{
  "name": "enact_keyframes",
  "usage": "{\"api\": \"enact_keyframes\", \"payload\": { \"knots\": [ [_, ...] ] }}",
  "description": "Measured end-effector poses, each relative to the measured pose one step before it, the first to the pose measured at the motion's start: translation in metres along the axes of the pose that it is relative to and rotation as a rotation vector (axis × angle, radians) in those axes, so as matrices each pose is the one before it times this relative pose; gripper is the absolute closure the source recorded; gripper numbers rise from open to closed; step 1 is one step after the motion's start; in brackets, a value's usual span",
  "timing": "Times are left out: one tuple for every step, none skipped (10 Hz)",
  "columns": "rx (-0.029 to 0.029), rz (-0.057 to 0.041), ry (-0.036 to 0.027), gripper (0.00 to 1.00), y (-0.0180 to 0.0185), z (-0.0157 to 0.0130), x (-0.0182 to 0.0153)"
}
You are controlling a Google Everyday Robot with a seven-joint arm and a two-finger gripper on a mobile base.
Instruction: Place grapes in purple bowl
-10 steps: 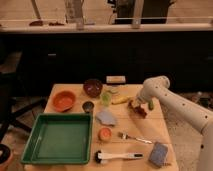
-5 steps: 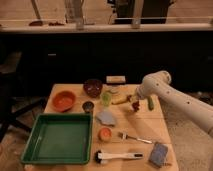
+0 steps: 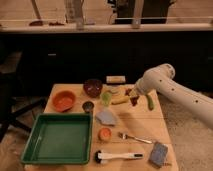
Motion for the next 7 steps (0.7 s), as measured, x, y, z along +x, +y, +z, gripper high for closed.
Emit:
{"api": "enact_keyframes", "payload": {
  "knots": [
    [0.0098,0.00724,-0.00232,1.0,-0.00164,-0.00954,-0.00438],
    [0.01373,0.02048,0.00583,1.0,-0.00488,-0.00554,-0.00233],
    [0.00621,0.01632,0.0018,1.0,-0.00236,-0.00376,-0.0051],
    [0.00825,0.01724,0.00135,1.0,-0.00413,-0.00644,-0.00861],
    [0.00655,0.02552,0.00455,1.0,-0.0078,-0.00467,-0.00829],
    [0.00872,0.01281,0.00338,1.0,-0.00712,-0.00231,-0.0083],
    [0.00318,0.01274,0.00345,1.0,-0.00634,0.00032,-0.01092]
  ]
}}
